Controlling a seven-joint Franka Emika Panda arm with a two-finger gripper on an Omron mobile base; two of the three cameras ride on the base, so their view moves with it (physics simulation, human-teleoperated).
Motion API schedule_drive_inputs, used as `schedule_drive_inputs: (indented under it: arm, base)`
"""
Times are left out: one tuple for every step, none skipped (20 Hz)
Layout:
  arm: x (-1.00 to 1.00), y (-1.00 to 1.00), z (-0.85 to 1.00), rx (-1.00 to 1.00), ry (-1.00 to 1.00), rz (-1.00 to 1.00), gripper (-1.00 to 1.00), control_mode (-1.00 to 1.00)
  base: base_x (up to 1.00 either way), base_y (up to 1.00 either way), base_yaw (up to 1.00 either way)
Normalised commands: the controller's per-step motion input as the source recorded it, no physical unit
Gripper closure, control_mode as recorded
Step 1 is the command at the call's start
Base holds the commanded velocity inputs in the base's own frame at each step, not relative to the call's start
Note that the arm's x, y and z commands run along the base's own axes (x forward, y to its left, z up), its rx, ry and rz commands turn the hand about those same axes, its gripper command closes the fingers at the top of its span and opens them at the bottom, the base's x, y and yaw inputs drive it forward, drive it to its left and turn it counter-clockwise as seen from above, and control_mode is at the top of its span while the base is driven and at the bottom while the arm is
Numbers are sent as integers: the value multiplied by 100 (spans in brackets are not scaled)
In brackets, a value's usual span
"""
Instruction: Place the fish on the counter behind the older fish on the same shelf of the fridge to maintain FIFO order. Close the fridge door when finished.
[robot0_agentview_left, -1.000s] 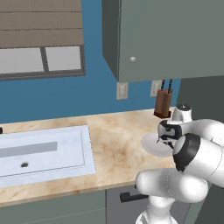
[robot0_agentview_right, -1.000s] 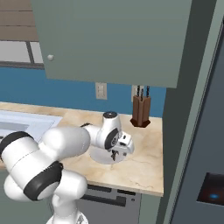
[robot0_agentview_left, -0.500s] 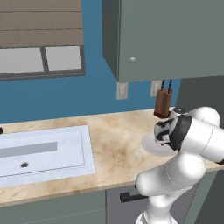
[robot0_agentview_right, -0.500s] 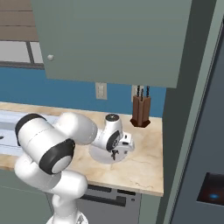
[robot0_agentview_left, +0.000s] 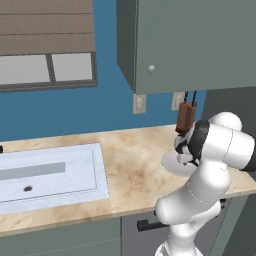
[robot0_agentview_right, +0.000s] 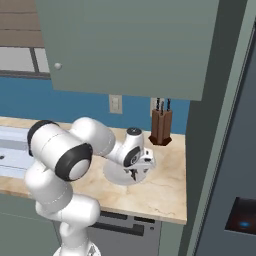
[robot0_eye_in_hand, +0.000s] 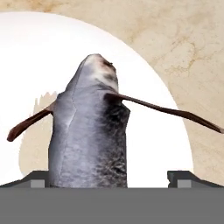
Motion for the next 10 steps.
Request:
schedule_drive_inputs:
  arm:
    - [1,31,-53,-9,3,7,100,-100]
    - [0,18,-28,-4,2,0,100,-100]
    - [0,19,-16,-2,4,0,100,-100]
    - [0,14,-11,0,3,0,100,-100]
    - [0,16,-10,0,0,0,100,-100]
    - [0,15,-5,0,0,0,100,-100]
    - [0,13,0,0,0,0,100,-100]
    - [-1,12,0,0,0,0,100,-100]
    - [-15,8,0,0,-4,0,100,-100]
    - [-26,1,9,0,-5,0,100,-100]
  base:
    - [0,0,0]
    - [0,0,0]
    - [0,0,0]
    - [0,0,0]
    - [0,0,0]
    - [0,0,0]
    - [0,0,0]
    - [0,0,0]
    - [0,0,0]
    - [0,0,0]
